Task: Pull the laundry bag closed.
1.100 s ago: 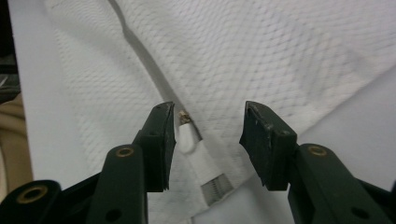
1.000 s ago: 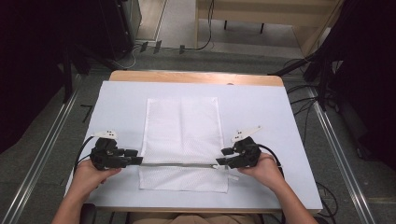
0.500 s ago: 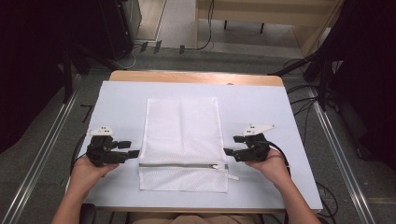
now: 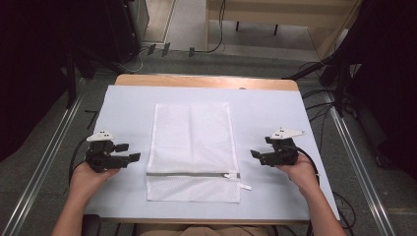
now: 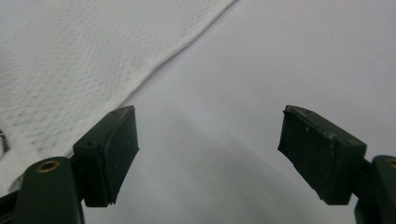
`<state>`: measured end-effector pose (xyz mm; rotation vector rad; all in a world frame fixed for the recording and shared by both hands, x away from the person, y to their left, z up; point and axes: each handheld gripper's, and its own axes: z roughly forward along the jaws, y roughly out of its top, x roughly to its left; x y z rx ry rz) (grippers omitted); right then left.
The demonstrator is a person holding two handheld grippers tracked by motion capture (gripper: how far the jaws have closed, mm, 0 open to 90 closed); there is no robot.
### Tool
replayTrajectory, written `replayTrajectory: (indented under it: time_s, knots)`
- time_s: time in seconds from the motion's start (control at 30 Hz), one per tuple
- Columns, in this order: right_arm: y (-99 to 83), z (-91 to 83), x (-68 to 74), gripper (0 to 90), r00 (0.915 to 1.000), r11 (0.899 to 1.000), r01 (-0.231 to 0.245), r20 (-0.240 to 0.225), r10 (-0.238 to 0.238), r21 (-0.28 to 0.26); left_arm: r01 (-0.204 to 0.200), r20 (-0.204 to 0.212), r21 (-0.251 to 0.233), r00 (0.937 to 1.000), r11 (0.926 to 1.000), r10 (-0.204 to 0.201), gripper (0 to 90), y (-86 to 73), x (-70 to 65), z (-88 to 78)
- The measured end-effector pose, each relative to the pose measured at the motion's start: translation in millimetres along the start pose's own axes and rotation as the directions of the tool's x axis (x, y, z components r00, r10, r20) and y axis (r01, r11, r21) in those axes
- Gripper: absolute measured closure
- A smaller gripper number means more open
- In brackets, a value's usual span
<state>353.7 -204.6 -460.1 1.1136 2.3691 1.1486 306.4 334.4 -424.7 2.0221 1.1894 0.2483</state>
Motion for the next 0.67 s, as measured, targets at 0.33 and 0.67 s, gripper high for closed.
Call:
replayTrajectory:
  time_s: [0.33, 0.67]
  knots:
    - [-4.1, 2.1, -11.1, 20.4, 0.9986, 0.999, -0.047, 0.025, 0.047, 0.021, 0.029, -0.052, 0.019, 0.9983, 0.9994, -0.028, 29.4, -3.2, 8.0, 1.7]
    - [-5.0, 3.4, -12.5, 20.5, 0.9983, 0.998, -0.052, 0.027, 0.051, 0.036, 0.026, -0.086, 0.029, 0.9960, 0.9992, -0.023, 25.4, -4.5, 7.7, 7.4]
